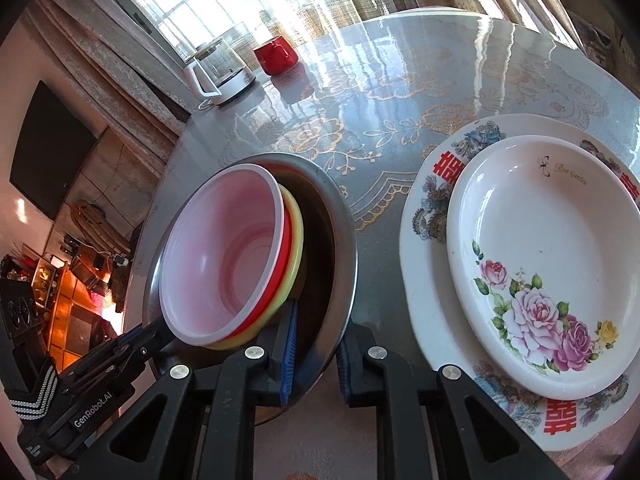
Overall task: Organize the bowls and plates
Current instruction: 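Lift the nested steel bowl stack with the right tool, then carry the bowl stack over the plate stack and lower it, then open the right tool and withdraw it from the steel bowl rim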
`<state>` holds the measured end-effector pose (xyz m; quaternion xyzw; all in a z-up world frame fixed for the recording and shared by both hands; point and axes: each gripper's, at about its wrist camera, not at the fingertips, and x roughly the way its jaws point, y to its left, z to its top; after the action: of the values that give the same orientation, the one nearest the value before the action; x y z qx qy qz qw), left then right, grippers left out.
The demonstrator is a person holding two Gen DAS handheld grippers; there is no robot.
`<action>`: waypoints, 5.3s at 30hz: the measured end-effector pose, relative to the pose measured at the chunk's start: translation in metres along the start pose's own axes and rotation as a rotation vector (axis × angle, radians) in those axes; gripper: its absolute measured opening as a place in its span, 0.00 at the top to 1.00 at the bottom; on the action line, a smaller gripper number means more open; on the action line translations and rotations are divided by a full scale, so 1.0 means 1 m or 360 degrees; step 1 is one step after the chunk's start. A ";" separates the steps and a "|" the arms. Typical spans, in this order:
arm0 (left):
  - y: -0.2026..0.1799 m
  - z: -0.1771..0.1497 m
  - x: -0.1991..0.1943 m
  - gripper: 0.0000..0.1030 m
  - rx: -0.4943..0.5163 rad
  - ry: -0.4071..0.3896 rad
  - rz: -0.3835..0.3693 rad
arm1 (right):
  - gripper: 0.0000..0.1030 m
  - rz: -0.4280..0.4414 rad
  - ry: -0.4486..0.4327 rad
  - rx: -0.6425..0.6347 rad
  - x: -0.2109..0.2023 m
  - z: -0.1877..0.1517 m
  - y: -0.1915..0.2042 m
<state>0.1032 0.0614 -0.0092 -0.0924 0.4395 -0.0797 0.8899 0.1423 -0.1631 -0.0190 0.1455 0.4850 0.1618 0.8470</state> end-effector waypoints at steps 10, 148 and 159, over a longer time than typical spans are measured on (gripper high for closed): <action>-0.004 -0.001 -0.005 0.77 -0.0001 -0.0030 0.0055 | 0.84 0.0056 -0.0006 0.0021 -0.004 -0.004 -0.002; -0.175 0.010 0.027 0.69 0.0443 -0.0150 -0.0234 | 0.72 -0.0211 -0.0442 0.0522 -0.123 -0.024 -0.136; -0.157 -0.001 0.006 0.31 0.0413 -0.0241 -0.0174 | 0.66 -0.0255 -0.0517 0.0413 -0.126 -0.031 -0.118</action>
<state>0.0963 -0.0919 0.0225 -0.0062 0.3514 -0.1769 0.9193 0.0711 -0.3200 0.0160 0.2382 0.3690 0.0046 0.8984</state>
